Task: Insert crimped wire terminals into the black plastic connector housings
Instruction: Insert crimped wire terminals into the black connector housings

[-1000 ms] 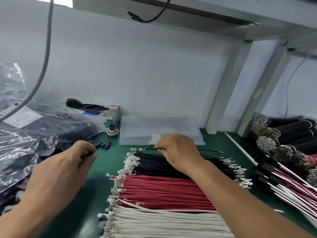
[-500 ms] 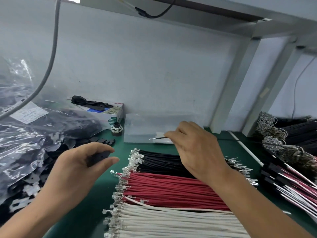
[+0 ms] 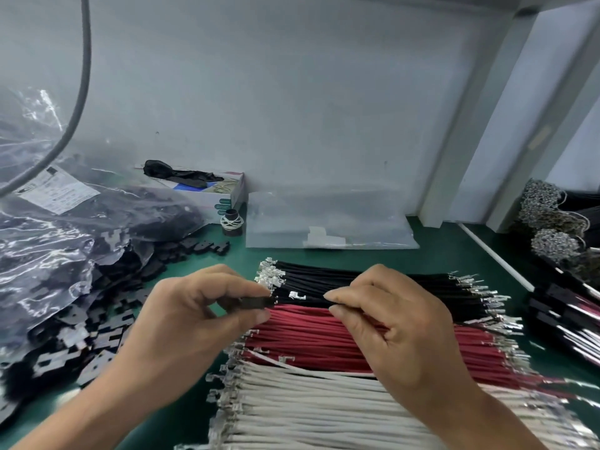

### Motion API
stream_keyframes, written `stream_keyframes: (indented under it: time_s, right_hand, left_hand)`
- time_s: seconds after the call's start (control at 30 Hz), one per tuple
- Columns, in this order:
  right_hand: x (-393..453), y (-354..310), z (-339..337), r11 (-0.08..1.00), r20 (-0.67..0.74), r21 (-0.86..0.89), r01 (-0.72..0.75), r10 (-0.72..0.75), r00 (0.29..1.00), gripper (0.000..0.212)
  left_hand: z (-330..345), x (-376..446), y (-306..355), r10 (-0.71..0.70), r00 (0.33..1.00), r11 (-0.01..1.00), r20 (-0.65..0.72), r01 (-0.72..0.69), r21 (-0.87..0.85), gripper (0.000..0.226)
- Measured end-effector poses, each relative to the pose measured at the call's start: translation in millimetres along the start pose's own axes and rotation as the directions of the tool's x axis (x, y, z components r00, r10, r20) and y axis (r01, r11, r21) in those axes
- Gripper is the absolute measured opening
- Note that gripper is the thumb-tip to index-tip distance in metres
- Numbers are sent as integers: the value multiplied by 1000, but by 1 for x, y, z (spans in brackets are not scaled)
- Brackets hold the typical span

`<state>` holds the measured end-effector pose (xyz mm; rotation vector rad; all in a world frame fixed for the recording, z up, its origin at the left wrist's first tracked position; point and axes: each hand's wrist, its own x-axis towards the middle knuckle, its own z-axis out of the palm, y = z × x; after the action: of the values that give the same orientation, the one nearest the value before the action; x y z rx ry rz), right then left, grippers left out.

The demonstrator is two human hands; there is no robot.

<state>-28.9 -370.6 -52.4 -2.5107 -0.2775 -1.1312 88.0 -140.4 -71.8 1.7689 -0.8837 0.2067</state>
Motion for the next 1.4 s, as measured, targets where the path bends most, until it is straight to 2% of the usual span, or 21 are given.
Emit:
stream_keyframes:
  time_s: [0.3, 0.53, 0.7, 0.77, 0.9, 1.0, 1.07, 1.2, 1.4]
  right_hand:
    - [0, -9, 2, 999, -26, 46, -2, 3, 1000, 10]
    - [-1, -9, 2, 994, -40, 98, -45, 49, 998, 9]
    - [-1, -7, 2, 979, -27, 170, -112, 118, 993, 5]
    - [0, -7, 3, 966, -10, 217, -138, 143, 990, 4]
    - [0, -10, 5, 978, 73, 180, -107, 96, 993, 8]
    - [0, -7, 4, 951, 133, 262, -165, 133, 982, 4]
    - [-1, -7, 6, 918, 157, 331, -220, 176, 972, 10]
    - [-1, -9, 11, 889, 170, 387, -245, 192, 966, 15]
    - [-2, -10, 9, 899, 156, 371, -235, 189, 970, 11]
  left_hand:
    - [4, -3, 3, -33, 999, 998, 28, 35, -58, 25]
    - [5, -4, 8, -55, 997, 991, 53, 61, -118, 17]
    - [8, -4, 12, -73, 996, 989, 48, 79, -124, 19]
    - [8, -4, 13, -75, 996, 990, 48, 81, -118, 19]
    - [8, -4, 13, -54, 997, 993, 57, 59, -98, 21]
    - [7, -4, 13, -41, 996, 995, 76, 48, -88, 21]
    - [8, -5, 14, -34, 996, 996, 80, 41, -85, 23]
    - [8, -5, 15, -15, 996, 999, 92, 18, -29, 24]
    - [5, -5, 17, -7, 994, 998, 112, 14, -58, 20]
